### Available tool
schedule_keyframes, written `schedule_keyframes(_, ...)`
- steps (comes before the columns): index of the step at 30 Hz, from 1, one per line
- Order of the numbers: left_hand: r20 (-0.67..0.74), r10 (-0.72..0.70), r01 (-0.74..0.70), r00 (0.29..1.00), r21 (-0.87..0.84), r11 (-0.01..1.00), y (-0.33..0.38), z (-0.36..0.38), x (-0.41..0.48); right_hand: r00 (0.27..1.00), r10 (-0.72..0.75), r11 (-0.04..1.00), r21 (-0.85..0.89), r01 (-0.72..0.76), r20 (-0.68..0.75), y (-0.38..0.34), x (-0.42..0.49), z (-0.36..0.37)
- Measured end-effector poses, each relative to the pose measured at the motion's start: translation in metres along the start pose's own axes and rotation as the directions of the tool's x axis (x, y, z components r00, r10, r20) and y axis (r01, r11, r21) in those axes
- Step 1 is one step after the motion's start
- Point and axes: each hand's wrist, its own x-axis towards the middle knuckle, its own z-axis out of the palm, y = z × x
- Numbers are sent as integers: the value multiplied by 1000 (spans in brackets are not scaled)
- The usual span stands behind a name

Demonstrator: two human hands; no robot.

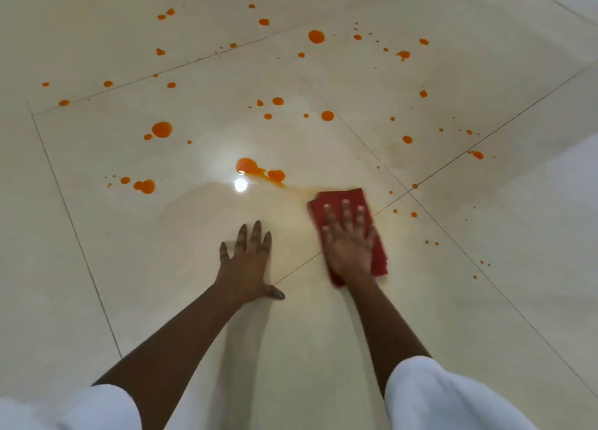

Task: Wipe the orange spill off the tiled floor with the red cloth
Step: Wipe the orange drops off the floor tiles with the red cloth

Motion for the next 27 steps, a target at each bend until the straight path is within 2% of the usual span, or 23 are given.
schedule_keyframes(2,-2,-21,21,1000,15,1000,3,-3,-2,977,212,974,83,-209,-29,34,-3,-5)
schedule_keyframes(4,11,-48,47,999,37,998,9,-9,-5,957,288,951,126,-283,-21,38,-33,0)
schedule_keyframes(7,37,-80,78,996,48,996,23,-16,-11,984,175,979,95,-179,47,17,-68,11)
schedule_keyframes(11,59,-17,14,998,40,999,55,-31,-23,986,79,995,53,-87,145,25,-71,-6)
schedule_keyframes(16,22,79,-79,997,29,996,89,-58,-2,982,72,997,-27,-68,176,32,-64,-20)
schedule_keyframes(22,142,151,-163,978,81,983,111,-61,37,971,117,992,22,-124,208,63,-39,-20)
schedule_keyframes(27,112,195,-207,974,107,972,104,-69,62,960,134,989,31,-146,247,68,-32,-22)
